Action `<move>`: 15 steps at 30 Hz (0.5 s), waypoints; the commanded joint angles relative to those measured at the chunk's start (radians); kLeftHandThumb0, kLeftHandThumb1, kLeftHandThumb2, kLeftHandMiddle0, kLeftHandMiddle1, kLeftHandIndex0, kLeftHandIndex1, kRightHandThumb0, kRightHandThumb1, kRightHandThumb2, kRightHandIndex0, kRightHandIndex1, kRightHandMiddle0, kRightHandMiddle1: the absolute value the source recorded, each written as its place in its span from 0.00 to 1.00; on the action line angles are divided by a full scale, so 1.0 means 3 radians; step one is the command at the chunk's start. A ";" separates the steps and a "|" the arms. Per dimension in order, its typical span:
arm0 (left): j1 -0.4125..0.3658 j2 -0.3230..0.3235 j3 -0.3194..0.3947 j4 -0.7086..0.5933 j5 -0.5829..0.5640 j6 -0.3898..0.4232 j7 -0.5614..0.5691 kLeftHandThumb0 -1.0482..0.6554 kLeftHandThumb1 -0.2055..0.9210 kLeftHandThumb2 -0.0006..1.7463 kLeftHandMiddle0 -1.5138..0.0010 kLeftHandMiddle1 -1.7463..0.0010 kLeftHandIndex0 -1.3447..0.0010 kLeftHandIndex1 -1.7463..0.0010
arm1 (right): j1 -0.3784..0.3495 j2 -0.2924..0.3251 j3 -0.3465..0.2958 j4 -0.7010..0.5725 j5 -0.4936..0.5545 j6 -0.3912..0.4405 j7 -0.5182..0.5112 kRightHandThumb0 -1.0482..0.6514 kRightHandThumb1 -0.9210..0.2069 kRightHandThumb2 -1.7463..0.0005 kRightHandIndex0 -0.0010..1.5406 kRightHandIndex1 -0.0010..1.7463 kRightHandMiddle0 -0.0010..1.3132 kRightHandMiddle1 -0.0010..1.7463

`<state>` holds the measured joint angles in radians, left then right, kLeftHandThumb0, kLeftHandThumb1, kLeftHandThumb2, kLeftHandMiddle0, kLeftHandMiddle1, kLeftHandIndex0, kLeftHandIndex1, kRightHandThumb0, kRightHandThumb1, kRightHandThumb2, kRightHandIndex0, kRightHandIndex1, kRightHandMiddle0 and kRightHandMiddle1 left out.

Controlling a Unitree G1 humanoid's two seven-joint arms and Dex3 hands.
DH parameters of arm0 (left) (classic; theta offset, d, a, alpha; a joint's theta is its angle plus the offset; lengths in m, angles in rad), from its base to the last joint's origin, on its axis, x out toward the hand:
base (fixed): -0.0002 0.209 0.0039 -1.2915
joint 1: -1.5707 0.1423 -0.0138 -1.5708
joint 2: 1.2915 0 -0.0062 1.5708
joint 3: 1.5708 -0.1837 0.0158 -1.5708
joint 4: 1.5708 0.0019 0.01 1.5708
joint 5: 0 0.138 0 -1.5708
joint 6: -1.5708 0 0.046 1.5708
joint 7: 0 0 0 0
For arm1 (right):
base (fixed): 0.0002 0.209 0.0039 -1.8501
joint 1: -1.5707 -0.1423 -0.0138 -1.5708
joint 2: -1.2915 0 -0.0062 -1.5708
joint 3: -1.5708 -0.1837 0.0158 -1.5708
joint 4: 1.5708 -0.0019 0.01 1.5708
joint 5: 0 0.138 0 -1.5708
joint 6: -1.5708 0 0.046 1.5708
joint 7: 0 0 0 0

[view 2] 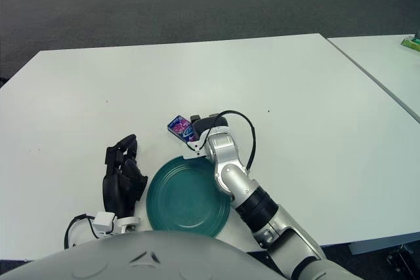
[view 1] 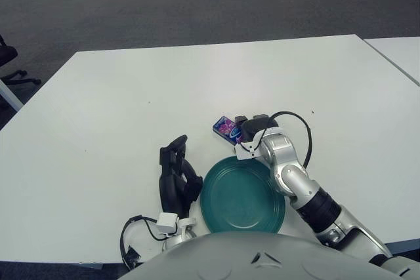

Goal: Put the gum into the plate.

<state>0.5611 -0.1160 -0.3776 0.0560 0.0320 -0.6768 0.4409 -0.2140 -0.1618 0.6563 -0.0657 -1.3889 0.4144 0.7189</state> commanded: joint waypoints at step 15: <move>-0.0222 -0.0612 -0.0123 0.0354 -0.0214 -0.0369 -0.0109 0.14 1.00 0.51 0.79 0.91 0.99 0.46 | -0.0318 0.0303 0.0209 0.0806 0.0147 -0.0111 -0.0398 0.08 0.00 0.51 0.13 0.03 0.00 0.05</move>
<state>0.5519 -0.1152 -0.3866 0.0945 -0.0235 -0.7828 0.3885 -0.2721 -0.1232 0.6910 0.0491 -1.3889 0.4072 0.6411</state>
